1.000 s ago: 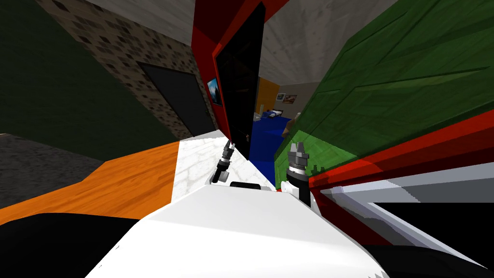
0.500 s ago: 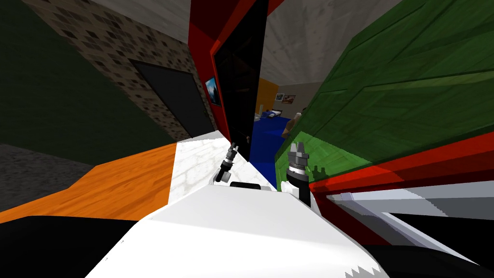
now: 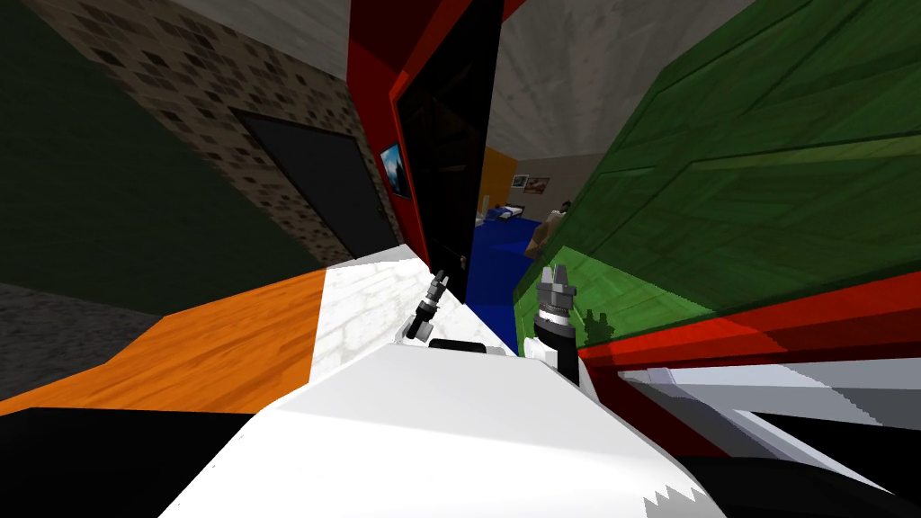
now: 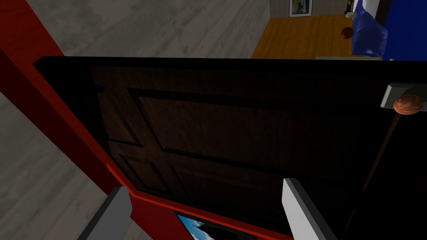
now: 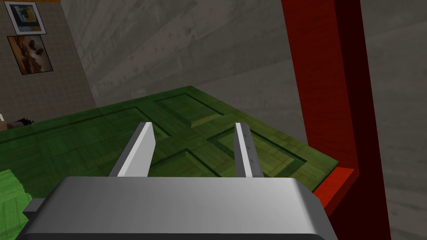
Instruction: Push the door open
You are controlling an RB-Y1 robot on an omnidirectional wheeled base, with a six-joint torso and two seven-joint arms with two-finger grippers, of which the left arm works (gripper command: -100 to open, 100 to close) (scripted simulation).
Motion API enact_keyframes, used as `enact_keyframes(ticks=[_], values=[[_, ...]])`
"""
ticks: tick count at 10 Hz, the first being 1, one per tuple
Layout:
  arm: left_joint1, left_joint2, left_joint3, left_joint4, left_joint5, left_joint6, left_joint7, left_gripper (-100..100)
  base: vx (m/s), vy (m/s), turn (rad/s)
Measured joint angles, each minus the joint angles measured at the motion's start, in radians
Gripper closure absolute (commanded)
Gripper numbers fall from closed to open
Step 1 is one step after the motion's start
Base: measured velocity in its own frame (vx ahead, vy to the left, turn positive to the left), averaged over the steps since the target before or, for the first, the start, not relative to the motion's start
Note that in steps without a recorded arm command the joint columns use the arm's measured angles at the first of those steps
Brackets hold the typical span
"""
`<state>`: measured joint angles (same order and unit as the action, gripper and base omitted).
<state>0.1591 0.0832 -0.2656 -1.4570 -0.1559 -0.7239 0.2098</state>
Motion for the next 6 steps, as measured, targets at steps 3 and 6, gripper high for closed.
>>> enact_keyframes(ticks=[3, 6], values=[[-0.035, 0.004, -0.025, 0.088, -0.003, -0.008, 0.007, -100, 0.091, 0.063, -0.031], [-0.065, 0.007, -0.046, 0.154, -0.006, -0.012, 0.013, -100, 0.069, 0.042, -0.022]])
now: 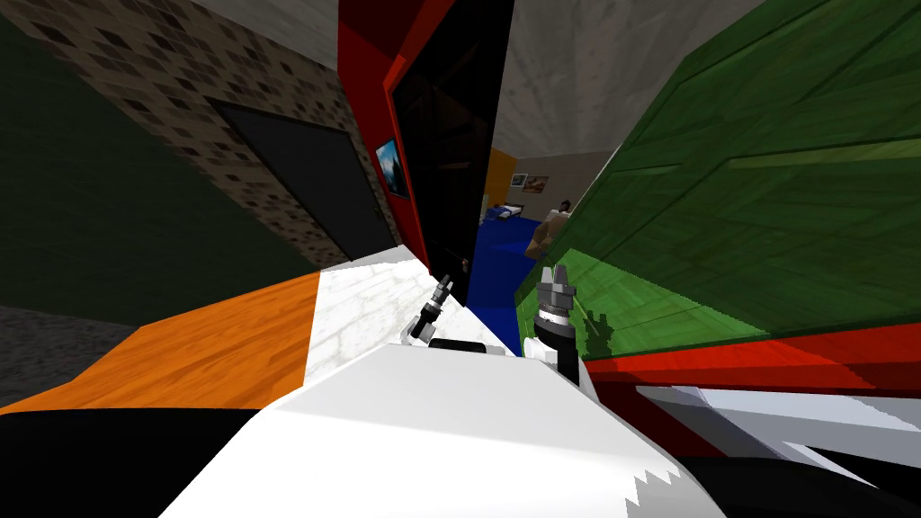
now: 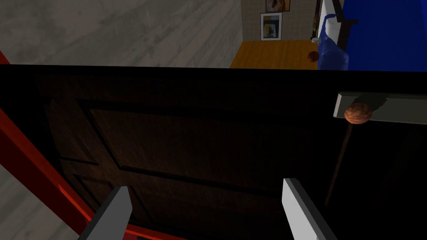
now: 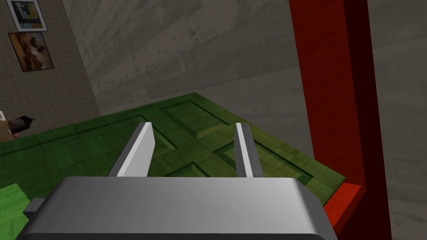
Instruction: Push the door open
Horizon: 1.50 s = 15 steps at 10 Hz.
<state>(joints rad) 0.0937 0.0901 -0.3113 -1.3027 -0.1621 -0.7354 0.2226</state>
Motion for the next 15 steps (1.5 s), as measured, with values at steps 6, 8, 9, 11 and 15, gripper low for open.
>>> enact_keyframes(ticks=[6, 8, 9, 11, 15], values=[[-0.05, 0.002, -0.037, 0.13, -0.005, -0.018, 0.008, -100, 0.077, 0.043, -0.026], [-0.076, 0.0, -0.051, 0.189, -0.007, -0.022, 0.011, -100, 0.095, 0.06, -0.025], [-0.088, -0.001, -0.058, 0.222, -0.008, -0.03, 0.012, -100, 0.09, 0.06, -0.028], [-0.109, -0.001, -0.072, 0.271, -0.01, -0.035, 0.016, -100, 0.088, 0.038, -0.031], [-0.165, -0.005, -0.106, 0.413, -0.014, -0.06, 0.024, -100, 0.139, 0.07, -0.038]])
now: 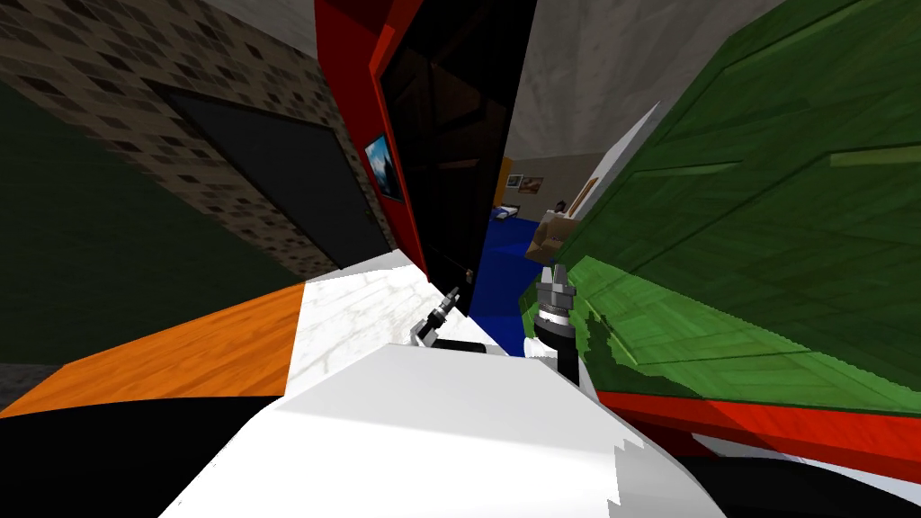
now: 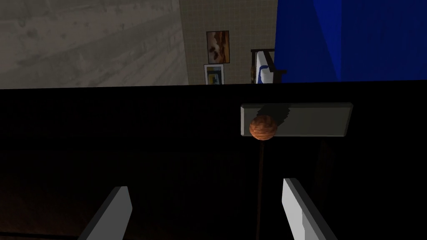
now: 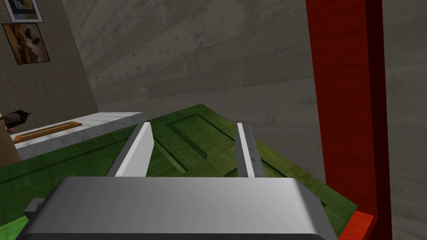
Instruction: Push the door open
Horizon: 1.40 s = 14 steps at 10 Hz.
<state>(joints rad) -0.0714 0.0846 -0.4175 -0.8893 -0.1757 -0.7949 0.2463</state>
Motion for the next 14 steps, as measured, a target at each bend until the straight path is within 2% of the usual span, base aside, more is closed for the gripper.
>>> enact_keyframes(ticks=[1, 4, 5, 7, 10, 14], values=[[-0.011, -0.006, -0.011, 0.035, -0.002, -0.004, -0.001, -100, 0.172, 0.1, -0.032], [-0.031, -0.001, -0.037, 0.088, -0.007, -0.002, 0.008, -100, 0.112, 0.06, -0.018], [-0.048, -0.009, -0.038, 0.124, -0.006, -0.011, 0.007, -100, 0.11, 0.032, -0.03], [-0.063, -0.01, -0.054, 0.166, -0.009, -0.016, 0.01, -100, 0.095, 0.045, -0.019], [-0.062, -0.008, -0.051, 0.173, -0.008, -0.019, 0.007, -100, 0.144, -0.066, -0.024], [-0.057, -0.012, -0.044, 0.183, -0.005, -0.029, -0.004, -100, 0.191, -0.147, -0.027]])
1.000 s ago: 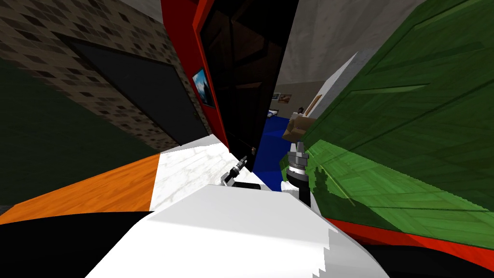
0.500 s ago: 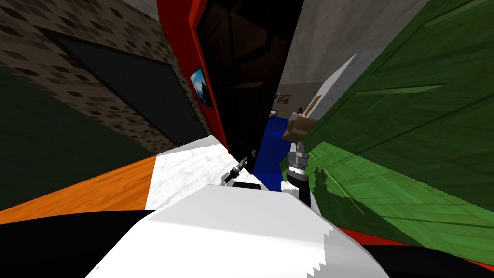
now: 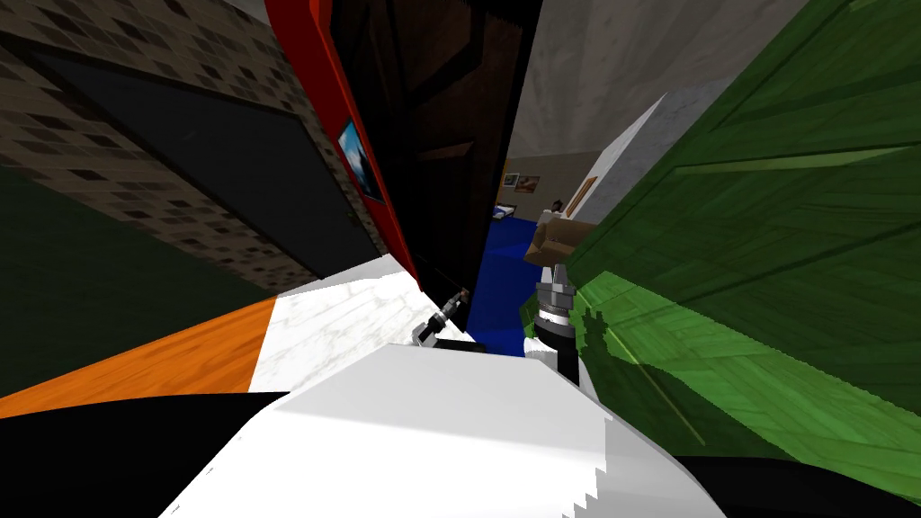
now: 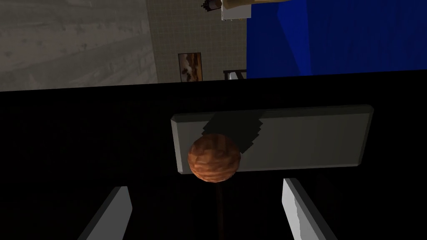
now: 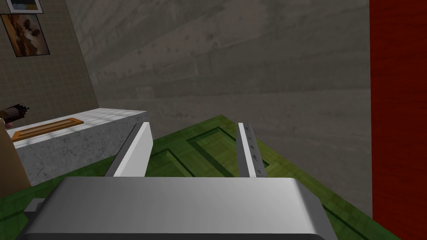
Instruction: Push the door open
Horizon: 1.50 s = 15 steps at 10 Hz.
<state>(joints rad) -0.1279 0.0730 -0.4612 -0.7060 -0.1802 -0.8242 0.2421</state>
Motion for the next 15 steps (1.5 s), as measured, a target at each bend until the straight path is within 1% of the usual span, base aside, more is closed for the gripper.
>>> enact_keyframes(ticks=[2, 3, 8, 9, 10, 12, 13, 14, 15], values=[[0.003, -0.006, 0.004, 0.006, 0.002, -0.005, -0.006, -100, 0.139, -0.095, -0.004], [0.004, -0.007, 0.004, 0.006, 0.001, -0.007, -0.006, 100, -0.02, 0.007, -0.006], [0.004, -0.006, 0.003, 0.008, 0.001, -0.002, -0.006, 100, -0.014, 0.01, -0.003], [0.005, -0.006, 0.003, 0.009, 0.001, -0.002, -0.006, 100, 0.082, -0.058, 0.022], [0.01, -0.006, 0.006, 0.009, 0.002, 0.003, -0.01, 100, 0.112, -0.103, 0.026], [0.025, 0.0, 0.012, -0.004, 0.004, 0.014, -0.016, 100, 0.138, -0.109, 0.026], [0.009, -0.009, 0.024, 0.025, 0.01, 0.003, -0.026, 100, 0.136, -0.138, 0.011], [0.014, -0.006, 0.03, 0.013, 0.012, 0.005, -0.031, 100, 0.152, -0.146, 0.048], [0.007, -0.013, 0.043, 0.027, 0.017, 0.001, -0.042, 100, 0.154, -0.153, 0.03]])
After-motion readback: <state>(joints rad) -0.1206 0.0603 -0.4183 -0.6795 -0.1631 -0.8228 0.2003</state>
